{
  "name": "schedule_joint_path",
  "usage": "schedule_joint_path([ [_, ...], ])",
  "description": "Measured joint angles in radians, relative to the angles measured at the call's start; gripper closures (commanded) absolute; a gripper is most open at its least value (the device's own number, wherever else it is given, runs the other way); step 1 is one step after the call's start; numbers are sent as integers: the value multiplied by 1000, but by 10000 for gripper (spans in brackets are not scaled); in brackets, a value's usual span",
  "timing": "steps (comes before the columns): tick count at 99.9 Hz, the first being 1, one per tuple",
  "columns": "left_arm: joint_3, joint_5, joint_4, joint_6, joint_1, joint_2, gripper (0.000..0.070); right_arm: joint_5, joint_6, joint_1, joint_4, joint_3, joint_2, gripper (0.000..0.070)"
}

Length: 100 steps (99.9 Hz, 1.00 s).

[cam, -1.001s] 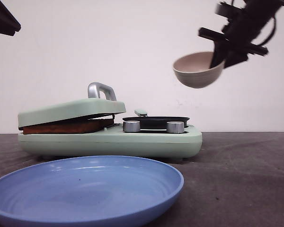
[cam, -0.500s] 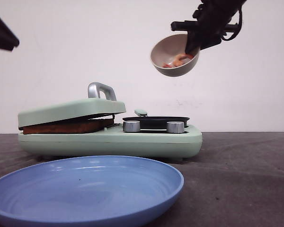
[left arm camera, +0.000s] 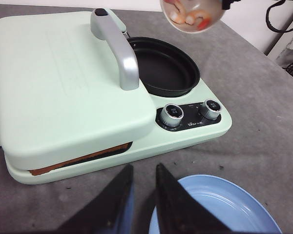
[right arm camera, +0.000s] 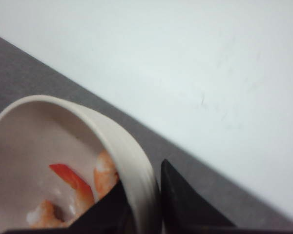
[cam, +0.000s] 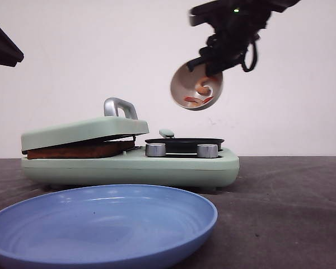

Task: Make breakfast with bread and shrimp
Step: 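Tilt the bowl with the right gripper to pour shrimp into the pan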

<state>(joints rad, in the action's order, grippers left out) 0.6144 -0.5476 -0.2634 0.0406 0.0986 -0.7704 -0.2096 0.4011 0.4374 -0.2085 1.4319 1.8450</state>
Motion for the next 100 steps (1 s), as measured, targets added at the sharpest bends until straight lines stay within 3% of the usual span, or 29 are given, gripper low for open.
schedule_joint_path([
  [49, 0, 0, -10, -16, 0, 0, 697, -264, 541, 98, -157, 0, 13, 697],
  [72, 0, 0, -10, -16, 0, 0, 697, -300, 651, 113, -205, 0, 13, 697],
  [100, 0, 0, -9, -16, 0, 0, 697, -288, 704, 118, -264, 0, 22, 697],
])
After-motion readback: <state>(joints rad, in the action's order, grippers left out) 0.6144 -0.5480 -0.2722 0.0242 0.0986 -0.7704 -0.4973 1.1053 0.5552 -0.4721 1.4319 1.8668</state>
